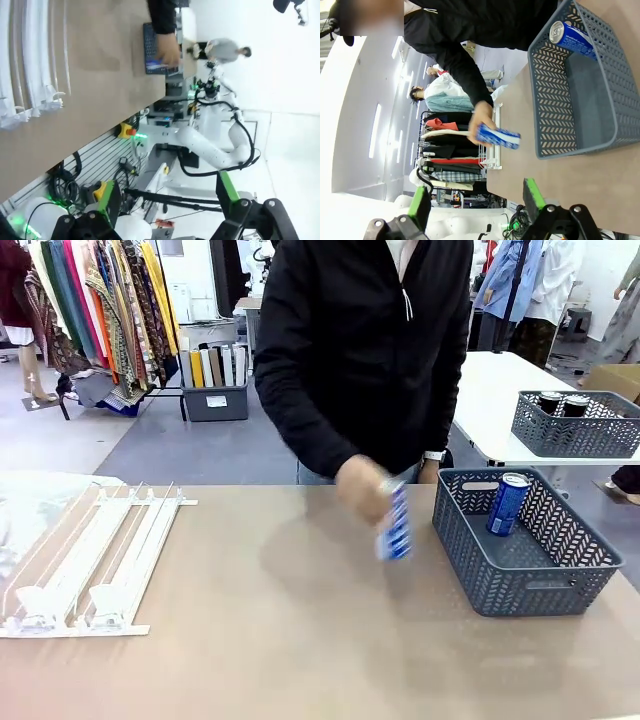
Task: Retrieve and store the cans from the dispenser.
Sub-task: Pick up one can from the Automatic Can Dispenser and place it in the middle of the table.
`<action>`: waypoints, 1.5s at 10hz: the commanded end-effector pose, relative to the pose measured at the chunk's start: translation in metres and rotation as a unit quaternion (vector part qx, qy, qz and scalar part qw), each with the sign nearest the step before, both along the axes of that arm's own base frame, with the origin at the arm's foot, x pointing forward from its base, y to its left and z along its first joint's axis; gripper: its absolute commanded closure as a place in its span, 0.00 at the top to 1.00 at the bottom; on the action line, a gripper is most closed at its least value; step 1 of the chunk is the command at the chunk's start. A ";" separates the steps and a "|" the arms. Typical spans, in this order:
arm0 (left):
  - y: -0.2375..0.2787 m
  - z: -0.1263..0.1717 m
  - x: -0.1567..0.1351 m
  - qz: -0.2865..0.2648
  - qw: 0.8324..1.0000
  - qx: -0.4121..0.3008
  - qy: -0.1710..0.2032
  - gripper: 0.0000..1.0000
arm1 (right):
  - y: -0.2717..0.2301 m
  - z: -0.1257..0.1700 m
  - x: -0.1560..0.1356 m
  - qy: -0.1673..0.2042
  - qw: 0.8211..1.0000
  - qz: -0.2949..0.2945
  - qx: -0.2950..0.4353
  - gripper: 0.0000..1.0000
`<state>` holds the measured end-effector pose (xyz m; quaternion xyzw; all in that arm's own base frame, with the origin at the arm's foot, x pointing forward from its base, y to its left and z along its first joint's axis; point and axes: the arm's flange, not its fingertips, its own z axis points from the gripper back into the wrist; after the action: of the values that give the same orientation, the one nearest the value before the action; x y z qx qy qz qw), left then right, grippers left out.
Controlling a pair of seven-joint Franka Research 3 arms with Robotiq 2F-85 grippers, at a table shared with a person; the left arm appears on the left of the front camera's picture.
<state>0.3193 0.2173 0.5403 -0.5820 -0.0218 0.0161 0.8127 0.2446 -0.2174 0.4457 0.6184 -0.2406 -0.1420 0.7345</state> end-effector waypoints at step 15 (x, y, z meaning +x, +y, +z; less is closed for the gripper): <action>0.000 0.000 0.000 0.000 1.000 0.000 0.000 1.00 | 0.000 0.001 0.001 -0.015 1.000 0.002 -0.001 1.00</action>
<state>0.3212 0.2188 0.5365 -0.5752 -0.0255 0.0119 0.8175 0.2446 -0.2174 0.4457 0.6184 -0.2407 -0.1419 0.7345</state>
